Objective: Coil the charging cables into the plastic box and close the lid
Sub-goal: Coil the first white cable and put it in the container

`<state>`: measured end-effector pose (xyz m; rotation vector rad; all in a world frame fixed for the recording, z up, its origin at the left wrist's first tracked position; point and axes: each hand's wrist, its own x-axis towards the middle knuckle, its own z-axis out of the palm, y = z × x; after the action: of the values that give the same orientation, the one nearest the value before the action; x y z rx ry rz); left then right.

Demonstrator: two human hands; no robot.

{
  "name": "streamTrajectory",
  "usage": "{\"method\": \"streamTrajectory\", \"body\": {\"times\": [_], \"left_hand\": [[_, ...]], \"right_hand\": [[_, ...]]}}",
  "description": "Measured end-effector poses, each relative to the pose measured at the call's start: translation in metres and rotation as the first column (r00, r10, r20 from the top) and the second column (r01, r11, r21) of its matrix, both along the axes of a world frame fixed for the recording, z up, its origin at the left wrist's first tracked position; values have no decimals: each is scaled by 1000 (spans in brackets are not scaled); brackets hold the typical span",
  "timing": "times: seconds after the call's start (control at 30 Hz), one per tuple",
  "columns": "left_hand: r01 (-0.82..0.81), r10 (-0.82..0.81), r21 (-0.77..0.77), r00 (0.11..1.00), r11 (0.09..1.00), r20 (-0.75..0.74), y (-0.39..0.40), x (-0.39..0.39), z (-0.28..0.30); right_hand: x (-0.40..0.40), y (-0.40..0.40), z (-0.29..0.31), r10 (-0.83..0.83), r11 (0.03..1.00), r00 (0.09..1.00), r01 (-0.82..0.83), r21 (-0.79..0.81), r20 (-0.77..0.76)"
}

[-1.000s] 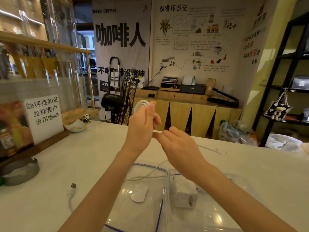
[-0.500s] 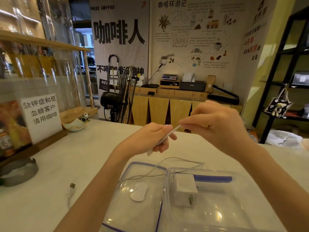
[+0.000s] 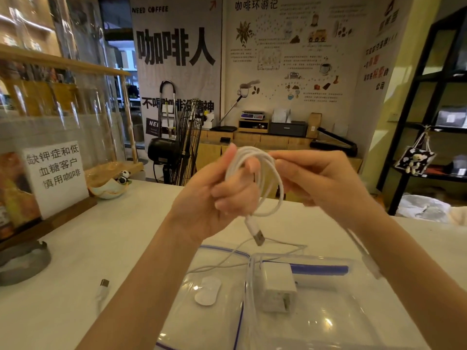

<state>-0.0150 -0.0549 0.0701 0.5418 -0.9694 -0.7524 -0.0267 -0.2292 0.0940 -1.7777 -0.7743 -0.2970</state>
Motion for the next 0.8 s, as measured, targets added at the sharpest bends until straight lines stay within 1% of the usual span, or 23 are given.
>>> {"method": "streamTrajectory", "body": {"times": [0.03, 0.1, 0.2, 0.3, 0.33, 0.37, 0.43, 0.47, 0.53, 0.6, 0.63, 0.7, 0.73, 0.77, 0.8], "left_hand": [[4, -9, -72, 997, 997, -77, 0, 0, 2], [-102, 76, -133, 980, 986, -184, 2, 2, 3], [-193, 143, -147, 944, 970, -298, 7, 11, -2], [-225, 168, -136, 925, 965, -339, 8, 19, -8], [-265, 208, -130, 916, 955, -342, 6, 20, -10], [-337, 284, -106, 896, 936, -340, 3, 22, -12], [-525, 501, -15, 819, 851, -279, -1, 23, -14], [-614, 605, 36, 762, 788, -230, -4, 24, -15], [-758, 771, 142, 630, 636, -94, -7, 25, -17], [-840, 847, 219, 524, 495, 95, -9, 26, -22], [-868, 850, 234, 485, 438, 205, -11, 25, -24], [-926, 808, 225, 376, 305, 454, -17, 22, -29], [-947, 767, 205, 320, 247, 557, -21, 21, -31], [-960, 725, 188, 281, 209, 629, -24, 19, -32], [-964, 683, 182, 265, 193, 681, -27, 17, -34]], "right_hand": [[-2, 4, -3, 28, 999, 993, -26, 21, -117], [-7, 12, -11, 80, 997, 954, -72, 41, -289], [-16, 21, -25, 93, 994, 904, -105, -6, -418], [-23, 26, -39, 76, 995, 867, -98, -18, -492], [-25, 27, -43, 56, 995, 860, -88, -39, -507], [-27, 29, -47, 30, 995, 851, -76, -68, -524], [-32, 32, -53, -34, 987, 855, -54, -153, -518], [-35, 33, -56, -75, 974, 878, -36, -222, -472], [-40, 35, -58, -162, 928, 939, 42, -369, -302], [-44, 33, -55, -223, 850, 972, 157, -503, -74], [-45, 31, -52, -243, 784, 969, 226, -579, 49], [-46, 24, -45, -262, 648, 926, 378, -661, 273], [-45, 21, -43, -244, 611, 891, 448, -652, 383], [-43, 18, -41, -194, 596, 844, 507, -623, 500], [-41, 12, -40, -135, 572, 787, 558, -601, 602]]}}
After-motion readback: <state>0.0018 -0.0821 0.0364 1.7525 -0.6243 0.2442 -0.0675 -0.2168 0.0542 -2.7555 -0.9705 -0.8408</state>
